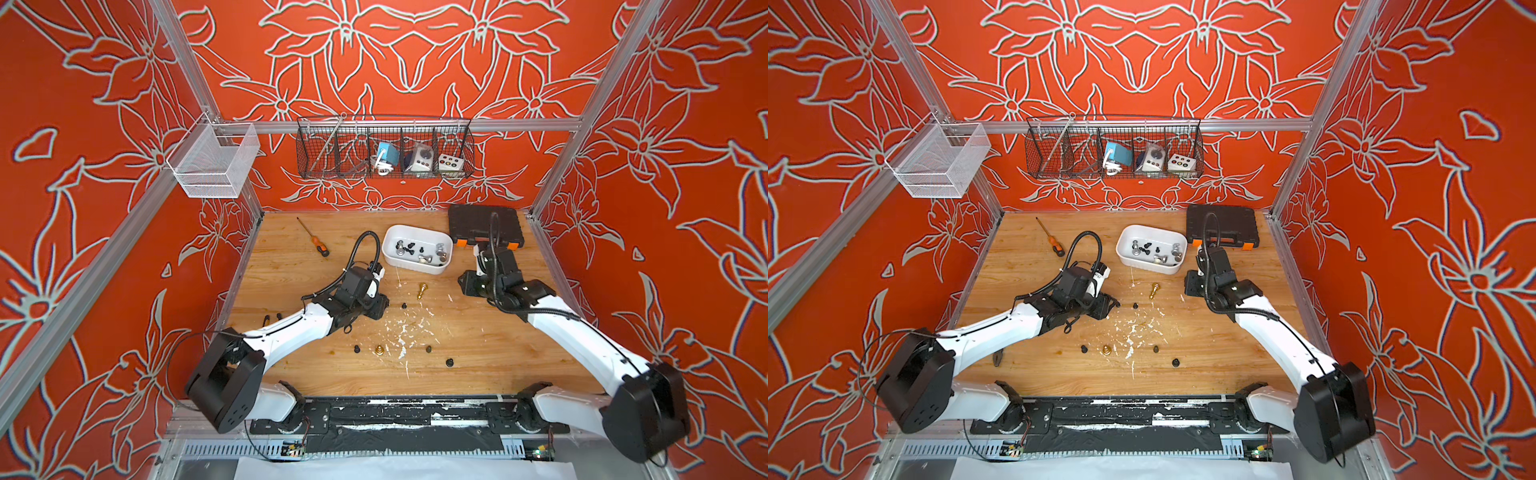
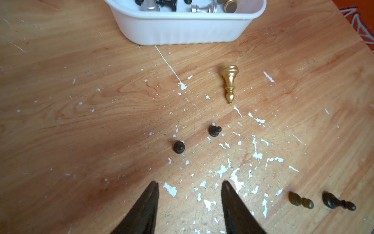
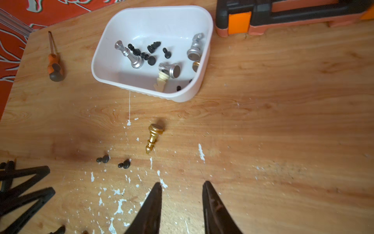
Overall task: Put the chess pieces into the storage box
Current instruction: Pick up the chess piece at the center of the board.
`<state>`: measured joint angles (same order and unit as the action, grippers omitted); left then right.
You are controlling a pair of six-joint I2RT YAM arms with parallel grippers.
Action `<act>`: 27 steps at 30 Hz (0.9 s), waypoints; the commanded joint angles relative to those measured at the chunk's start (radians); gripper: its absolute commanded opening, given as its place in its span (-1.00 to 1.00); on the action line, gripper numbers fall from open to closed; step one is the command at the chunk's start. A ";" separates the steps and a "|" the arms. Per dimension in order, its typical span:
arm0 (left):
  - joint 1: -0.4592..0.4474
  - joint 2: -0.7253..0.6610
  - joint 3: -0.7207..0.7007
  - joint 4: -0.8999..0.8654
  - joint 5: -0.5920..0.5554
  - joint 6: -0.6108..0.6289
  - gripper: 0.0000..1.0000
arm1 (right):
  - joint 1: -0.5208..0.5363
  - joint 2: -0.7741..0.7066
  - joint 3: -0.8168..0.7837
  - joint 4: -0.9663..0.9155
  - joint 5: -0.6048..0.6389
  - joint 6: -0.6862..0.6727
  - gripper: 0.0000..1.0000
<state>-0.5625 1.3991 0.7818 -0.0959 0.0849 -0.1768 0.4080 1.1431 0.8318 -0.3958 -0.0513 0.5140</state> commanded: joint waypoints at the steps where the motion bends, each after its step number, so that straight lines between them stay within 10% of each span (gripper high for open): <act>1: 0.005 0.042 0.032 -0.030 0.017 -0.008 0.02 | -0.005 -0.101 -0.075 -0.075 0.070 0.010 -0.27; 12: 0.004 0.181 0.091 -0.028 0.019 -0.013 0.00 | -0.005 -0.417 -0.275 -0.170 0.110 0.103 -0.23; 27: 0.002 0.292 0.143 -0.024 -0.019 0.016 -0.10 | -0.006 -0.455 -0.317 -0.218 0.103 0.157 -0.23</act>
<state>-0.5625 1.6752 0.9005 -0.1188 0.0799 -0.1745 0.4065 0.7044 0.5301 -0.6022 0.0364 0.6384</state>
